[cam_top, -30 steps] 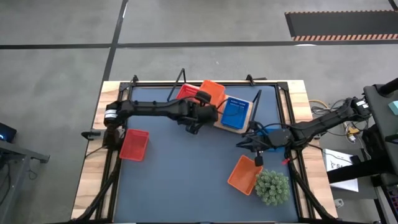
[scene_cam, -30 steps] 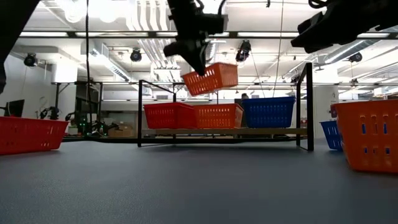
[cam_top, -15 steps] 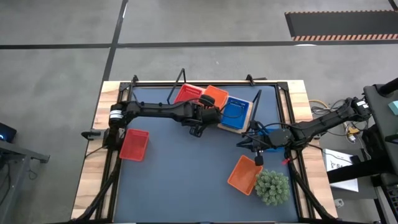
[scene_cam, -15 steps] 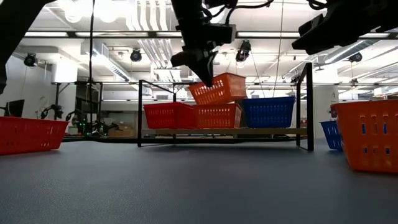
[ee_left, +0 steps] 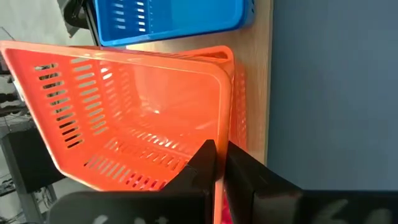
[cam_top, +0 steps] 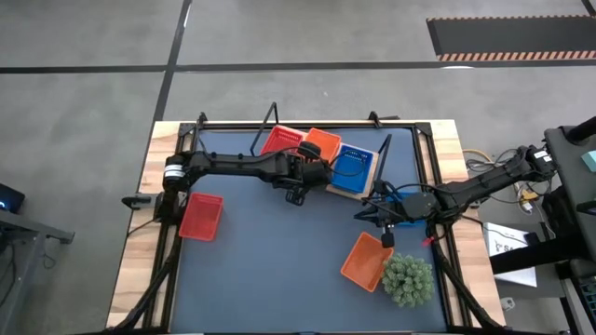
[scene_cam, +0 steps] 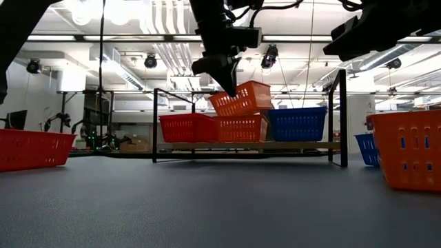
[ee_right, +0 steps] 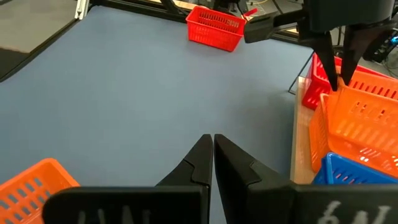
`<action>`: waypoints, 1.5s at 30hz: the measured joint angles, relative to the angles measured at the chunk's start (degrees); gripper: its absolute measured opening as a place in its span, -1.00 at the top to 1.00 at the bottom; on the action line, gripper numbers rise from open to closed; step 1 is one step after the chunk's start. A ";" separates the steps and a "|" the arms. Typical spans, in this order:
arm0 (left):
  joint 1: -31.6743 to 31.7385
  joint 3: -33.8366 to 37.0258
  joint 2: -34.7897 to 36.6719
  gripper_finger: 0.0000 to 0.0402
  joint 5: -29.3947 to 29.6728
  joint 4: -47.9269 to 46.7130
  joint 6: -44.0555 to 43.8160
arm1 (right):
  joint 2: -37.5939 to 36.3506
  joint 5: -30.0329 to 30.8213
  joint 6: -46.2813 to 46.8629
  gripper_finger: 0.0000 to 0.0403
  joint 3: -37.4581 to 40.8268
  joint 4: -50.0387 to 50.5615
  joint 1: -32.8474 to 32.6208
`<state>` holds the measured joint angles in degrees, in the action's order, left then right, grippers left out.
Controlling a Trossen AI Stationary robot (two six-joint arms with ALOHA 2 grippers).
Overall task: Stack baskets on shelf by color
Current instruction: Stack the left orange bin on top of the orange bin on the shelf
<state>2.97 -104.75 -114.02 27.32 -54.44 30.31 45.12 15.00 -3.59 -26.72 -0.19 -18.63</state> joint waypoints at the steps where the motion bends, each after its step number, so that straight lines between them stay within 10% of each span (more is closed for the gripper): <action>1: 0.03 0.06 0.00 1.00 0.01 -0.04 0.00 | 0.00 0.00 0.05 0.96 0.00 0.00 0.00; 40: -0.03 -1.11 3.65 0.74 -0.29 2.14 0.76 | 0.00 0.00 0.60 0.96 0.02 0.39 0.00; 45: 1.98 1.07 6.36 0.77 -10.37 15.04 0.51 | 0.02 0.00 0.37 0.96 0.07 0.37 0.00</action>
<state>4.95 -103.69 -107.66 16.95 -39.40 30.82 45.15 15.00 -3.22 -26.65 0.19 -18.63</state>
